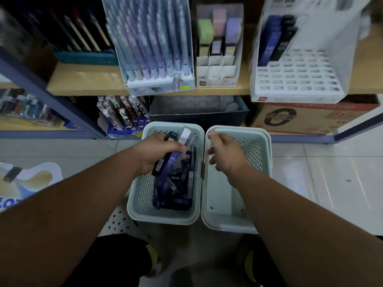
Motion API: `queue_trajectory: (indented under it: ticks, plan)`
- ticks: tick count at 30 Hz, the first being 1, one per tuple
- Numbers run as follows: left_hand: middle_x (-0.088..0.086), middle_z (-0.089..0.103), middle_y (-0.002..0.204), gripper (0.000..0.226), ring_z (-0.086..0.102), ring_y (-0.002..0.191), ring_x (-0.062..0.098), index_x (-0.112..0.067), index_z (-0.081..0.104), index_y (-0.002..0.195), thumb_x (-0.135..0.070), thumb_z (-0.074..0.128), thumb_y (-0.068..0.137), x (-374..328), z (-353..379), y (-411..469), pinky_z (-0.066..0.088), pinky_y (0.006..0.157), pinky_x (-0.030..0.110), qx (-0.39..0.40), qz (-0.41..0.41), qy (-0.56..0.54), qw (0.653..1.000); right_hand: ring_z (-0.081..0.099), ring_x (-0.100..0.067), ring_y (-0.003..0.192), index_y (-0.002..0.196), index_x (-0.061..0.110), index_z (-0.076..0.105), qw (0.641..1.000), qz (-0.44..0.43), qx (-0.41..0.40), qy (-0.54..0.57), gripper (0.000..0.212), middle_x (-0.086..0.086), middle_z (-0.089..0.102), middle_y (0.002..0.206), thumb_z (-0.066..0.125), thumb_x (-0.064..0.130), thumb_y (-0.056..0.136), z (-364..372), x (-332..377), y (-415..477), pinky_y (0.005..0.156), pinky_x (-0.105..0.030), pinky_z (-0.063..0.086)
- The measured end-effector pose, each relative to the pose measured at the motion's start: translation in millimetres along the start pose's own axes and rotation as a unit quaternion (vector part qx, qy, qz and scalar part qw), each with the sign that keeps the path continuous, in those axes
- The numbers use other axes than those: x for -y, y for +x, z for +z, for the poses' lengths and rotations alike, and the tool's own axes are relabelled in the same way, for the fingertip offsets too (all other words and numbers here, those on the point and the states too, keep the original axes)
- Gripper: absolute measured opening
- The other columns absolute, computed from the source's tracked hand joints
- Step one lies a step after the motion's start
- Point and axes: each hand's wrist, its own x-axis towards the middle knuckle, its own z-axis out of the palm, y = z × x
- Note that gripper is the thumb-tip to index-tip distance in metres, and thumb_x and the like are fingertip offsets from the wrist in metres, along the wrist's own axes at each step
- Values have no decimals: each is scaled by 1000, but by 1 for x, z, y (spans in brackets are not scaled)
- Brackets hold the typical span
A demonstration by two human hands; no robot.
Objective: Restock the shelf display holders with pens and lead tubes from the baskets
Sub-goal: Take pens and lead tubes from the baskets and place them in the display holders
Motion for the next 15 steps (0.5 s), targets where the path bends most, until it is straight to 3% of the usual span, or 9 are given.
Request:
queue_trajectory:
  ticks: [2, 5, 9, 12, 15]
  plan:
    - [14, 75, 78, 6, 71, 63, 23, -9, 76, 82, -10, 73, 87, -20, 15, -11, 56, 54, 30, -43, 22, -79, 996, 67, -22, 75, 103, 31, 65, 993, 54, 60, 86, 44, -9, 70, 98, 41, 68, 97, -9, 25, -16, 59, -32, 55]
    - [9, 70, 69, 5, 65, 56, 17, -5, 70, 87, -10, 68, 89, -53, 37, -29, 54, 54, 24, -62, 66, -161, 983, 68, -17, 67, 106, 34, 64, 987, 39, 99, 125, 36, -7, 69, 102, 48, 64, 97, -25, 58, -35, 53, -28, 54]
    - [4, 64, 60, 13, 58, 51, 16, -9, 66, 79, -12, 62, 91, -90, 69, -60, 47, 47, 20, -7, 85, -172, 981, 55, -11, 52, 93, 24, 68, 989, -28, 78, 126, 26, -2, 70, 84, 57, 47, 100, -52, 100, -54, 45, -22, 43]
    - [6, 58, 59, 24, 54, 48, 15, -8, 62, 71, -17, 58, 93, -115, 89, -83, 45, 44, 19, 40, 61, -183, 980, 49, -14, 56, 83, 15, 64, 983, -40, 100, 150, 28, -13, 62, 80, 59, 35, 102, -75, 123, -68, 44, -20, 37]
    - [5, 58, 62, 24, 55, 47, 14, -8, 58, 73, -23, 57, 93, -138, 107, -104, 43, 43, 18, 56, 38, -160, 985, 47, -13, 58, 83, 10, 64, 977, -35, 119, 172, 27, -11, 62, 74, 61, 30, 101, -99, 138, -80, 47, -19, 36]
